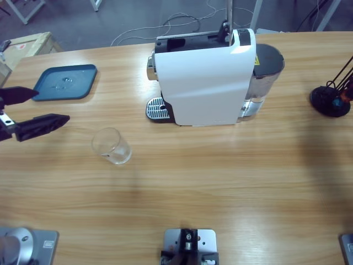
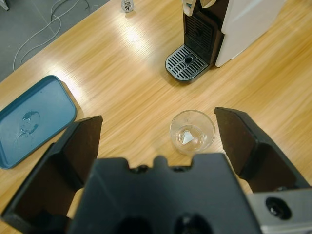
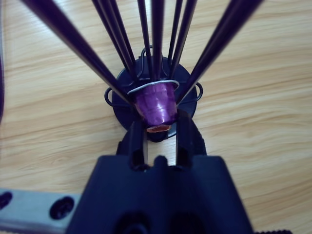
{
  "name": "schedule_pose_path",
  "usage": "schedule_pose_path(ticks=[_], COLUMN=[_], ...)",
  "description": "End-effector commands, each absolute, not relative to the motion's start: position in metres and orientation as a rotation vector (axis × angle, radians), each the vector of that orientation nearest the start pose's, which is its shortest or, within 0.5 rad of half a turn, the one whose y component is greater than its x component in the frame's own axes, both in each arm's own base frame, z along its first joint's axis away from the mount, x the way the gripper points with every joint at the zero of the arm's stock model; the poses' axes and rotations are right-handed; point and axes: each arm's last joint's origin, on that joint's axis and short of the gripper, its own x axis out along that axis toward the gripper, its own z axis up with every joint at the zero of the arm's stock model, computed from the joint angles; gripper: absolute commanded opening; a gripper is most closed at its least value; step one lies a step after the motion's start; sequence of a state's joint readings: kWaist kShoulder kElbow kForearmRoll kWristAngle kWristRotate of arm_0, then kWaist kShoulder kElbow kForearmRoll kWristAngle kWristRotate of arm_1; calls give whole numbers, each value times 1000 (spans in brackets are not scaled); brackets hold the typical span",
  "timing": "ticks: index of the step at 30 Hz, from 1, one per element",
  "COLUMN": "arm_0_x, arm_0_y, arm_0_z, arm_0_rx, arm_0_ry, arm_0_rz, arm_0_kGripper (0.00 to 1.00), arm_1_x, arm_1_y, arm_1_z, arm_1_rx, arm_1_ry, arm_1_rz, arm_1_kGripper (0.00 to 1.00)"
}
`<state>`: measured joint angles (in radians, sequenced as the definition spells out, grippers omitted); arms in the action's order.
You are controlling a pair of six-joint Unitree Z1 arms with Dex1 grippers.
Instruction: Pour coffee
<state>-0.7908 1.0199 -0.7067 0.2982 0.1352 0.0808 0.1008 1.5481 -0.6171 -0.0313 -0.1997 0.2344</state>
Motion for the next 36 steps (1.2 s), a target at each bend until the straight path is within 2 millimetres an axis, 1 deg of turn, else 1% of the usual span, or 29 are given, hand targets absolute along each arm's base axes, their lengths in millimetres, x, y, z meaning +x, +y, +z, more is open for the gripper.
schedule_pose_path(ticks=[1, 4, 12, 17, 19, 20, 21, 23, 25, 26, 27, 28, 32, 34, 36], arm_0_x=[99, 99, 98, 98, 98, 98, 98, 98, 97, 97, 96, 96, 95, 94, 92], arm_0_y=[-94, -94, -96, -97, -97, -97, -97, -97, -97, -96, -95, -95, -94, -93, -91], arm_0_z=[306, 306, 305, 305, 305, 305, 305, 306, 307, 308, 309, 311, 314, 316, 318], arm_0_rx=[377, 376, 382, 386, 385, 385, 385, 385, 388, 388, 387, 388, 402, 402, 402], arm_0_ry=[589, 589, 591, 592, 591, 590, 589, 585, 577, 573, 567, 562, 551, 545, 540], arm_0_rz=[-676, -677, -688, -695, -697, -697, -697, -699, -700, -701, -700, -701, -705, -706, -705], arm_0_kGripper=[991, 991, 991, 991, 991, 991, 991, 991, 991, 991, 991, 991, 991, 991, 991], arm_1_x=[226, 217, 181, 155, 146, 142, 140, 137, 135, 135, 137, 141, 168, 184, 198], arm_1_y=[11, 10, 18, 28, 34, 39, 47, 79, 117, 139, 155, 174, 233, 258, 278], arm_1_z=[259, 268, 321, 348, 357, 360, 362, 361, 363, 367, 370, 374, 381, 384, 383], arm_1_rx=[98, 96, 66, 29, 20, 11, -12, -103, -218, -267, -294, -323, -429, -508, -554], arm_1_ry=[731, 725, 628, 563, 548, 541, 544, 577, 604, 610, 612, 612, 606, 593, 579], arm_1_rz=[-181, -187, -165, -94, -40, 14, 100, 375, 599, 699, 764, 826, 963, 1009, 1023], arm_1_kGripper=[0, 0, 0, 0, 0, 0, 0, 0, 0, 0, 0, 0, 0, 0, 0])
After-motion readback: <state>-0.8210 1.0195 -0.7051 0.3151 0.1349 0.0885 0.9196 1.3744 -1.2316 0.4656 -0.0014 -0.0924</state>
